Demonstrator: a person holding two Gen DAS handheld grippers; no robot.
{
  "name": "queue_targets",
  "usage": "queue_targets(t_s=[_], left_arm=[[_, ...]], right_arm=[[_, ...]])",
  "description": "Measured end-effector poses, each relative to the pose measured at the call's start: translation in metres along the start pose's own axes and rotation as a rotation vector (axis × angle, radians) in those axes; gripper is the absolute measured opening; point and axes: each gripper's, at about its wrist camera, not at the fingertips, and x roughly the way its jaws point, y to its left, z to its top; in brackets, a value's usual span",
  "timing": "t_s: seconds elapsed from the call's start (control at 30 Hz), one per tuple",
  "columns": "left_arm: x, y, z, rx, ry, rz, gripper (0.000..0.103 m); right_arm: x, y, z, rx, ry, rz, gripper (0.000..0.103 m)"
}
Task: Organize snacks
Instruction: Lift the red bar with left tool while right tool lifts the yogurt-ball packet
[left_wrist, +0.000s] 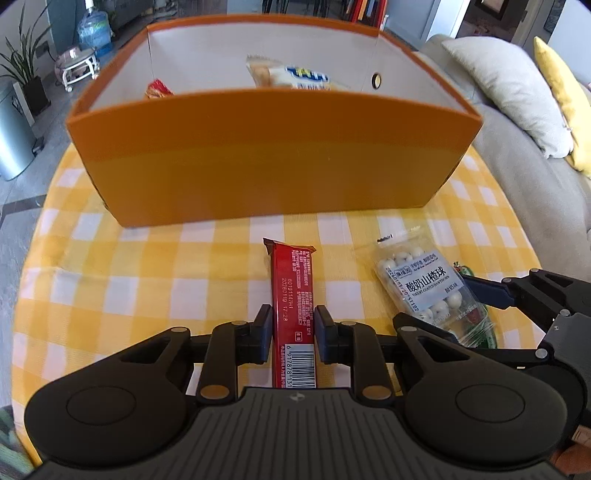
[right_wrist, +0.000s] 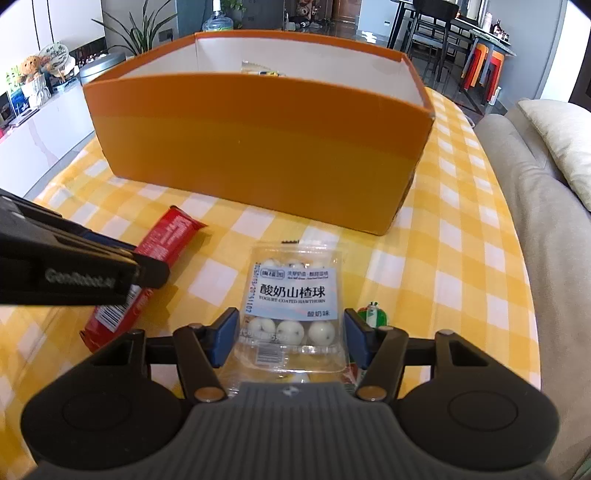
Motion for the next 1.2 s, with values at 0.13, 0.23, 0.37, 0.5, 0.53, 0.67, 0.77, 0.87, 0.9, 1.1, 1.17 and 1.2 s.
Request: queue_targets(t_s=[0.13, 0.23, 0.37, 0.5, 0.53, 0.67, 0.77, 0.87, 0.9, 1.1, 1.17, 1.2], left_arm=[[-0.018, 0.007, -0.001, -0.016, -0.034, -0.020, 0.026], [-0.032, 0.008, -0.001, -0.023, -0.061, -0.032, 0.026], [-0.053, 0.010, 0.003, -0.028, -0.102, -0.056, 0.026], [-0.074, 0.010, 0.013, -0.017, -0.156, -0.074, 0.026], [-0.079, 0.011, 0.017, -0.018, -0.166, -0.079, 0.026], [-0.090, 0.014, 0.033, -0.007, -0.198, -0.091, 0.026], [-0.096, 0.016, 0.048, 0.007, -0.219, -0.086, 0.026], [-0.101, 0.017, 0.062, 0.018, -0.241, -0.076, 0.026], [-0.102, 0.018, 0.067, 0.021, -0.250, -0.072, 0.026], [-0.101, 0.024, 0.102, 0.033, -0.273, -0.053, 0.026], [-0.098, 0.026, 0.114, 0.040, -0.274, -0.044, 0.026], [-0.097, 0.026, 0.118, 0.045, -0.273, -0.039, 0.026]], right_arm=[[-0.010, -0.001, 0.000, 0.015, -0.017, 0.000, 0.058], [-0.023, -0.002, 0.000, 0.024, -0.044, -0.007, 0.058], [-0.046, -0.003, 0.001, 0.041, -0.090, -0.008, 0.058], [-0.069, -0.005, 0.007, 0.057, -0.140, -0.006, 0.058], [-0.075, -0.005, 0.009, 0.061, -0.156, -0.005, 0.058], [-0.096, -0.008, 0.023, 0.077, -0.212, 0.008, 0.058], [-0.108, -0.011, 0.037, 0.070, -0.250, 0.015, 0.058], [-0.115, -0.017, 0.053, 0.064, -0.273, 0.018, 0.058], [-0.115, -0.019, 0.059, 0.060, -0.277, 0.015, 0.058], [-0.113, -0.028, 0.096, 0.024, -0.307, -0.005, 0.058], [-0.109, -0.032, 0.109, 0.011, -0.312, -0.014, 0.058], [-0.106, -0.033, 0.115, 0.005, -0.313, -0.019, 0.058]])
